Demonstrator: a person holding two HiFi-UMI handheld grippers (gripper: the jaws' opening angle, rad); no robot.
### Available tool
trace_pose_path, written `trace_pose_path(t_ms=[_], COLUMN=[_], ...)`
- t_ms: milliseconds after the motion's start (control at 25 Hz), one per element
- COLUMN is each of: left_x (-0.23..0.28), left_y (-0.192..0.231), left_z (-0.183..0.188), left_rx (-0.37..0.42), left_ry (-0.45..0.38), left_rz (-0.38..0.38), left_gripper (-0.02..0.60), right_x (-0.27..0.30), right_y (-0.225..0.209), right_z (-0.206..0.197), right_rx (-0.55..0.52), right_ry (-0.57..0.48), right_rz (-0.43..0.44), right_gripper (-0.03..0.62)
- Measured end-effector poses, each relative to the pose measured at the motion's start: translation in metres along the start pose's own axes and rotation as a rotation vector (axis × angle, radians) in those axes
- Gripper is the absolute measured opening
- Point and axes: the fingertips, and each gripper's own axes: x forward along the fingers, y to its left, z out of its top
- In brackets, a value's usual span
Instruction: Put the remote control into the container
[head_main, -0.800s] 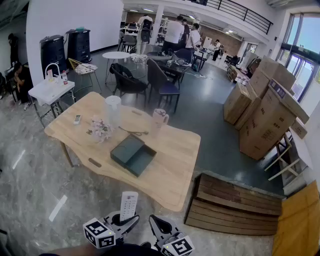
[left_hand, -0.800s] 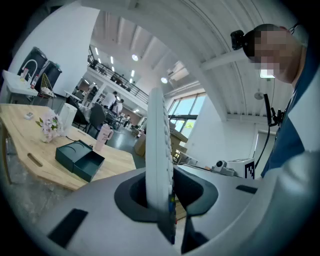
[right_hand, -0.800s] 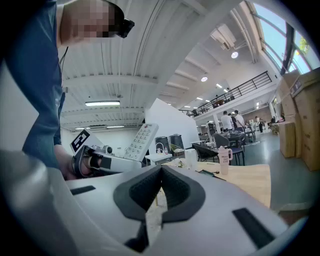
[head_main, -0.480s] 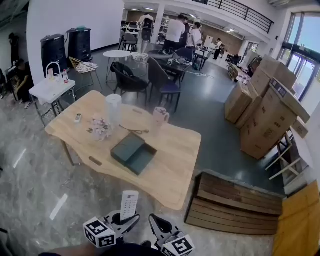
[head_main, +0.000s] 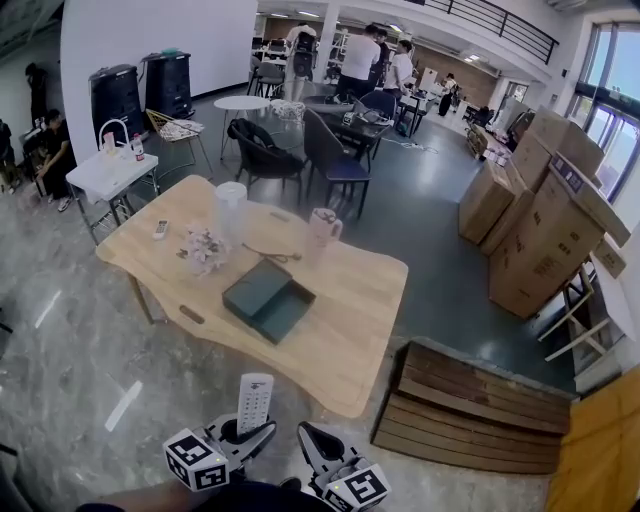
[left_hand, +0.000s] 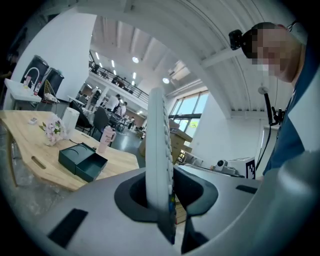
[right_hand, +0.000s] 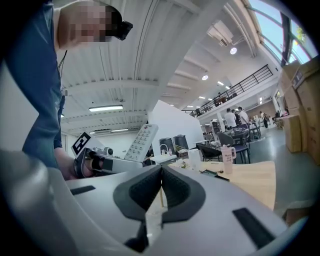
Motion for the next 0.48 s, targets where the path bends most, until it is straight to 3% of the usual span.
trace_pose_path(t_ms=[480], left_x=[0.031], left_y=[0.007], left_z=[-0.004], left_rx=[-0.034], left_ry=[-0.018], left_rz=[0.061], left_gripper=[0.087], right_x=[-0.006], right_y=[-0.041], right_z=[-0.007], right_rx=[0.014], right_ry=[0.034], right_rz=[0.017], right_gripper=[0.017])
